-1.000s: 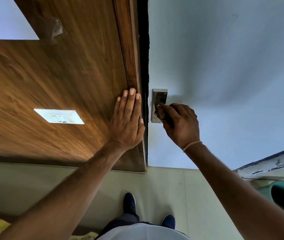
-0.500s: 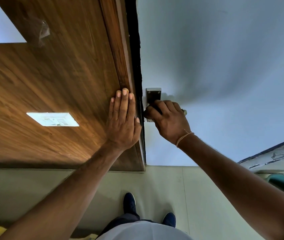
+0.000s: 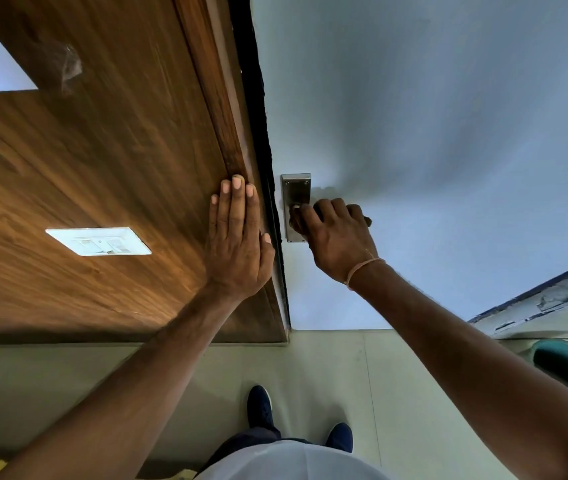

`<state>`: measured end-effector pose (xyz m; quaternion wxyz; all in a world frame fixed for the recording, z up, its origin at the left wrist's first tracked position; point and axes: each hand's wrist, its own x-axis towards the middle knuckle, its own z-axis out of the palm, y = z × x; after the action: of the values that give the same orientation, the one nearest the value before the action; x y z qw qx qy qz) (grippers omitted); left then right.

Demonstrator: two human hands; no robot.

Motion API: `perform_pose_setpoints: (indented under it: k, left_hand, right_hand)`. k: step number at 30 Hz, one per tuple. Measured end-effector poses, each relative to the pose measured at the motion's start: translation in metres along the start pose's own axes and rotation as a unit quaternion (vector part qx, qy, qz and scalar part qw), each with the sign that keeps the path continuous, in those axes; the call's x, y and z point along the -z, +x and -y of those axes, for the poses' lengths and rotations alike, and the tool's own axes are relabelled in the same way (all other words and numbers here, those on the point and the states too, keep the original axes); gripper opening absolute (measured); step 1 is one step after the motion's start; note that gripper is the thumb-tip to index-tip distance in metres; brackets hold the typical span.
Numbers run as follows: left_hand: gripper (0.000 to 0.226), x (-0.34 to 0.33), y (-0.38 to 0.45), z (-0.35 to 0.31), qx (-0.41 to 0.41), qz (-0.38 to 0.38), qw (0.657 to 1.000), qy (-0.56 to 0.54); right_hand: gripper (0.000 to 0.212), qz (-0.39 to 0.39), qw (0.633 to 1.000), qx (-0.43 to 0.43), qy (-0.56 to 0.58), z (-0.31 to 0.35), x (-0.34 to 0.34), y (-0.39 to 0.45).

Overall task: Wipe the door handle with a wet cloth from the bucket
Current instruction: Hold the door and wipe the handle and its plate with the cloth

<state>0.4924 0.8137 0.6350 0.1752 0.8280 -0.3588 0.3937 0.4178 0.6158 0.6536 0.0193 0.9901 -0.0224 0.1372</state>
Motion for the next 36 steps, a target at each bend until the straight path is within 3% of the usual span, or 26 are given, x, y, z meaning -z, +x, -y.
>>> perform_pose_setpoints:
  k: [5,10,13,18,21,24,25,27,30,33,36]
  left_hand:
    - [0.076,-0.001,0.001,-0.007,0.018,0.001,1.000,0.001]
    - [0.074,0.001,0.001,-0.010,0.025,0.004,1.000,-0.013]
    - [0.073,0.003,0.001,-0.007,0.017,0.004,1.000,-0.012]
    - [0.074,0.005,0.000,-0.008,0.016,0.007,1.000,-0.012]
    - [0.075,0.004,0.001,-0.009,0.021,0.001,1.000,-0.011]
    - [0.075,0.003,0.001,-0.010,0.022,-0.001,1.000,-0.009]
    - [0.075,0.003,0.002,-0.010,0.022,-0.001,1.000,-0.012]
    - [0.074,0.003,0.001,-0.010,0.022,-0.001,1.000,-0.015]
    - [0.075,0.003,0.002,-0.009,0.022,0.001,1.000,-0.014]
    - [0.075,0.003,0.002,-0.010,0.024,0.001,1.000,-0.012]
    - [0.073,0.004,0.002,-0.010,0.023,0.007,1.000,-0.013]
  right_hand:
    - [0.032,-0.012,0.999,-0.002,0.035,-0.037,0.004,-0.013]
    - [0.030,0.005,0.995,-0.068,0.078,-0.060,-0.001,-0.036]
    - [0.030,-0.023,0.997,-0.060,0.034,-0.044,-0.003,-0.028]
    - [0.044,-0.001,1.000,-0.005,0.012,0.000,-0.003,0.004]
    - [0.041,0.005,0.998,-0.018,0.058,-0.017,0.001,-0.004]
    - [0.036,0.018,0.977,-0.101,0.188,-0.048,-0.010,-0.020]
    - [0.037,0.033,0.949,-0.149,0.274,-0.057,-0.013,-0.025]
    - [0.041,0.033,0.837,-0.239,0.491,-0.064,-0.020,-0.035]
    - [0.024,-0.010,0.572,-0.308,0.760,-0.054,-0.030,-0.046]
    - [0.026,-0.030,0.334,-0.318,0.887,-0.029,-0.030,-0.042]
    - [0.036,-0.061,0.170,-0.348,0.920,-0.004,-0.032,-0.025]
